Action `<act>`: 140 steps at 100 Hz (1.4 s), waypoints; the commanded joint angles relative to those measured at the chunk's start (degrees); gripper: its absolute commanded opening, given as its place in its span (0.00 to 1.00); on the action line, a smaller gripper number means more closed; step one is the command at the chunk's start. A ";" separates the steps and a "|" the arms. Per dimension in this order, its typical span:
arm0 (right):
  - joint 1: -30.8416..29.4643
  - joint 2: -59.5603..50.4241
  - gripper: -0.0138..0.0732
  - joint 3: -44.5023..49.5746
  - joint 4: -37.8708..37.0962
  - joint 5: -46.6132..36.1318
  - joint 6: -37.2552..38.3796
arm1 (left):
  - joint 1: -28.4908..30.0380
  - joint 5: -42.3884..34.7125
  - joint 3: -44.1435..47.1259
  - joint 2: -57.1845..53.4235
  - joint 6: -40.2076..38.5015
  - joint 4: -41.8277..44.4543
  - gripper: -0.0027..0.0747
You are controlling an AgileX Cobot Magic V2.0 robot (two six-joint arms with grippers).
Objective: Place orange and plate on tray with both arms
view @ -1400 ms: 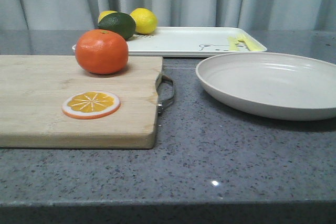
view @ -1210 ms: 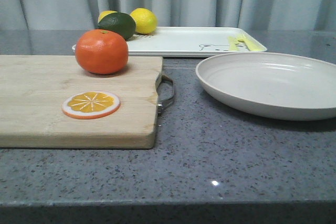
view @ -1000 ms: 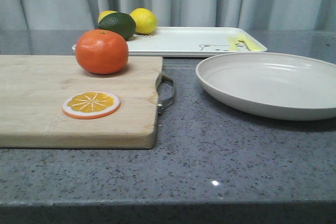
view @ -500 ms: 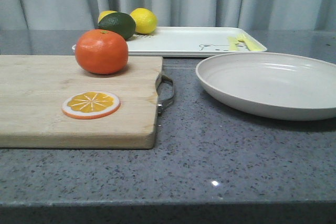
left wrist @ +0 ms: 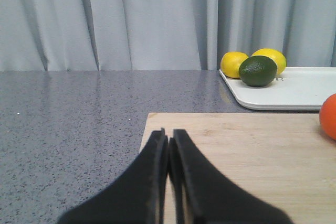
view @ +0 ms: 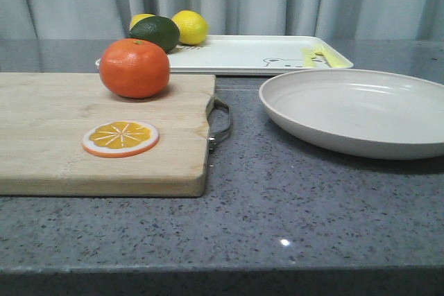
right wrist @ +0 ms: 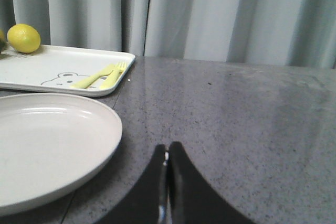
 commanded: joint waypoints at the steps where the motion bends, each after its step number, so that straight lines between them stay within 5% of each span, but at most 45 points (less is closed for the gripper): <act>1: -0.28 -0.46 0.08 -1.63 0.29 -7.93 0.28 | 0.05 -3.92 -3.63 -1.88 -1.17 -0.12 0.01; 21: -0.28 0.58 0.08 -7.88 0.77 -0.45 0.44 | 0.05 3.12 -11.19 -0.75 -1.17 -0.12 0.01; 50: -0.28 8.22 0.08 -18.84 0.77 10.02 0.44 | 0.05 2.76 -17.59 5.98 -1.17 -0.12 0.01; 98: -0.28 23.45 0.08 -27.66 1.43 10.84 0.44 | 0.05 2.78 -25.31 21.12 -0.67 -1.09 0.01; 140: -0.28 24.12 0.08 -27.76 1.83 10.06 0.44 | 0.05 0.14 -25.75 28.53 -0.67 -2.17 0.01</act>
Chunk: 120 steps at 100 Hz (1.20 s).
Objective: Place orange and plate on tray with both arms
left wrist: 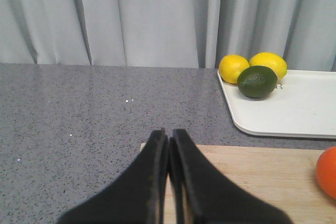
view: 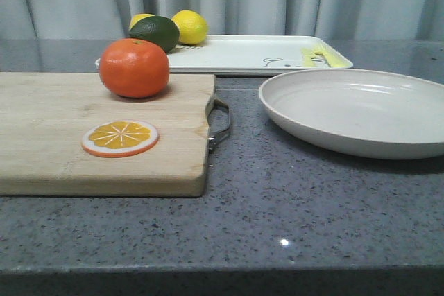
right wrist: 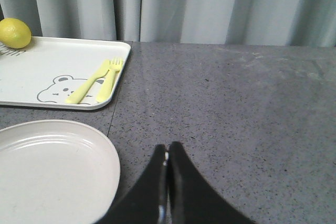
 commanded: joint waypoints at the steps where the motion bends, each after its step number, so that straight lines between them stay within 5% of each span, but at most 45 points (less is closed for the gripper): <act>1: -0.28 0.81 0.08 -2.26 0.12 -4.18 0.24 | 0.05 -5.41 -2.21 1.15 0.07 -0.70 0.01; 19: -0.28 0.81 0.08 -2.26 0.12 -4.13 0.24 | 0.05 -5.82 -2.21 1.26 0.07 -0.60 0.05; 38: -0.28 0.81 0.08 -2.26 0.12 -3.67 0.24 | 0.05 -5.82 -2.21 1.26 0.07 -0.60 0.50; 52: -0.28 0.81 0.08 -2.26 0.12 -2.86 0.24 | 0.05 -5.71 -2.72 1.26 0.07 -0.60 0.70; 120: -0.28 0.81 0.08 -2.26 0.12 -1.36 0.24 | -0.81 3.88 -16.84 18.16 0.07 -1.70 0.89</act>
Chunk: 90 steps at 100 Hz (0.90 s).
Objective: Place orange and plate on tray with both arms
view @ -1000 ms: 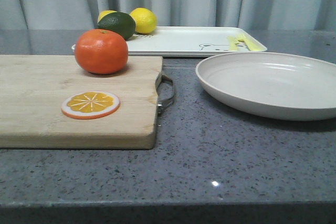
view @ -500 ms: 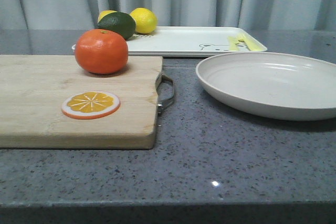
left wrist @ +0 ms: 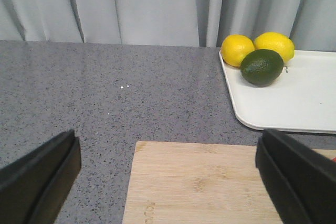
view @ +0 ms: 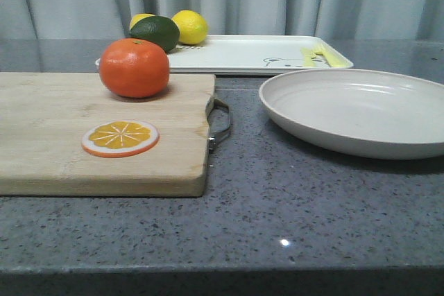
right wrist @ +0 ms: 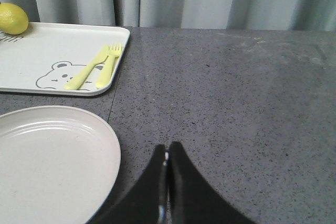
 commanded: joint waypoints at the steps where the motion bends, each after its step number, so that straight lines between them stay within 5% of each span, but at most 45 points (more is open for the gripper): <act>1: -0.28 0.81 0.08 -2.26 -0.22 -3.96 0.24 | -0.94 -2.00 -4.49 3.32 -0.04 -0.82 0.89; 56: -0.28 4.17 0.08 -2.32 -0.22 -0.16 0.24 | -19.34 5.73 -23.42 27.67 -0.04 -1.24 0.89; 90: -0.28 5.85 0.08 -2.32 -0.22 -0.54 0.24 | -25.84 12.85 -34.57 40.51 -0.04 -2.09 0.89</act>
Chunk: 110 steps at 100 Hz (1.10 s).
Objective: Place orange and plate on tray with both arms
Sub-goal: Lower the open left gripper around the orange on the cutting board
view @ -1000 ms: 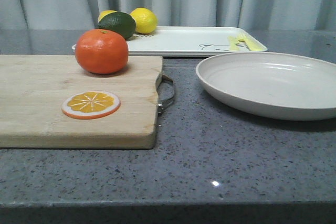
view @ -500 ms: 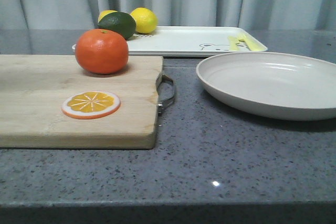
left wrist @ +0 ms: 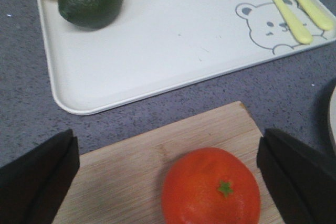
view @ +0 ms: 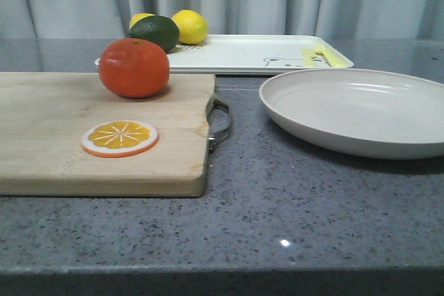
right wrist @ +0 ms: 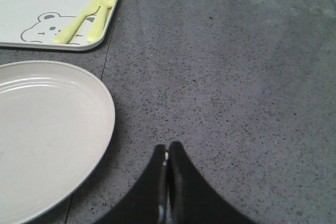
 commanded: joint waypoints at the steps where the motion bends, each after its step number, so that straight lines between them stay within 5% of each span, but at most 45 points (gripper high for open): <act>1: -0.28 0.68 0.08 -2.28 -0.32 -4.45 0.24 | -1.36 -0.19 -4.29 1.08 -0.04 -1.05 0.89; 63: -0.28 0.68 0.08 -2.28 -0.32 -4.45 0.24 | -2.41 13.33 -11.72 9.96 1.02 -7.36 0.89; 110: -0.28 0.68 0.08 -2.28 -0.32 -4.39 0.24 | -2.51 15.47 -11.72 12.25 1.02 -7.36 0.83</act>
